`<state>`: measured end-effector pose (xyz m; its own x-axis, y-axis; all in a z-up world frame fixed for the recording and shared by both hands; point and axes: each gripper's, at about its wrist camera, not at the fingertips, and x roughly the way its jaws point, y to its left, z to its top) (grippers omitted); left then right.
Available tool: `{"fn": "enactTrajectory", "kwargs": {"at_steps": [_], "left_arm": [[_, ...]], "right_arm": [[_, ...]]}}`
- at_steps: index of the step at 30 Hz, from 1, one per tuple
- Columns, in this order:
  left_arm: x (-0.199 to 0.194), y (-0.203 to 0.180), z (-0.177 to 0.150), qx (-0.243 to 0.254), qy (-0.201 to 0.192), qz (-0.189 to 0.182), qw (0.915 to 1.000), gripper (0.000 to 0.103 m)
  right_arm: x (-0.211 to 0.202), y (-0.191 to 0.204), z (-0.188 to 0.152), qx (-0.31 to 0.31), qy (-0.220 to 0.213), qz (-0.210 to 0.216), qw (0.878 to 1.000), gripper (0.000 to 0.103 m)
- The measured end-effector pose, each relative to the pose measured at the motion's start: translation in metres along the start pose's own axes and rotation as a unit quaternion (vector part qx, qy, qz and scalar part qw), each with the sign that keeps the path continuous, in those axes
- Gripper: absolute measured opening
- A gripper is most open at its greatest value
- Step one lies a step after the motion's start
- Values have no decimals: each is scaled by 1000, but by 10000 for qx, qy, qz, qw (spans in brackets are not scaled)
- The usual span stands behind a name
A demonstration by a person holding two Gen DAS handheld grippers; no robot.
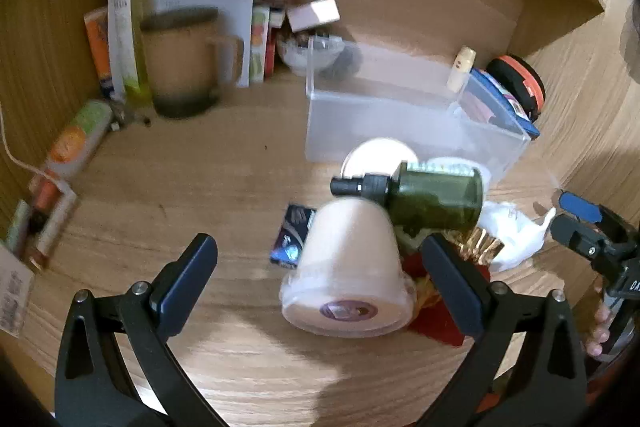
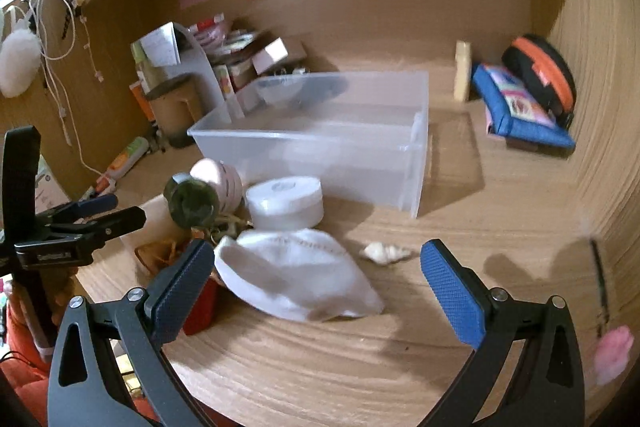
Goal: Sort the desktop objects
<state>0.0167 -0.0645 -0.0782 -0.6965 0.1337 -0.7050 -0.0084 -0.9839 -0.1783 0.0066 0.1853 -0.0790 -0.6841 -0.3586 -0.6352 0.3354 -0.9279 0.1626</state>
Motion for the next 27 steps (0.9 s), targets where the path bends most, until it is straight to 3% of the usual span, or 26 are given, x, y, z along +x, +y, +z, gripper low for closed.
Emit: {"fn": "enactTrajectory", "kwargs": {"at_steps": [9, 12, 21, 27], "left_arm": [[22, 2, -9, -193, 297, -156, 9993, 103], [28, 5, -11, -286, 368, -201, 9987, 103], [33, 1, -10, -290, 287, -119, 9991, 103], [33, -4, -9, -173, 202, -76, 9996, 83]], "right_arm": [[29, -6, -12, 168, 484, 46, 9987, 103], [37, -9, -12, 362, 583, 247, 9973, 103], [55, -3, -15, 417, 861, 394, 9946, 103], [58, 5, -15, 245, 732, 174, 9969, 94]]}}
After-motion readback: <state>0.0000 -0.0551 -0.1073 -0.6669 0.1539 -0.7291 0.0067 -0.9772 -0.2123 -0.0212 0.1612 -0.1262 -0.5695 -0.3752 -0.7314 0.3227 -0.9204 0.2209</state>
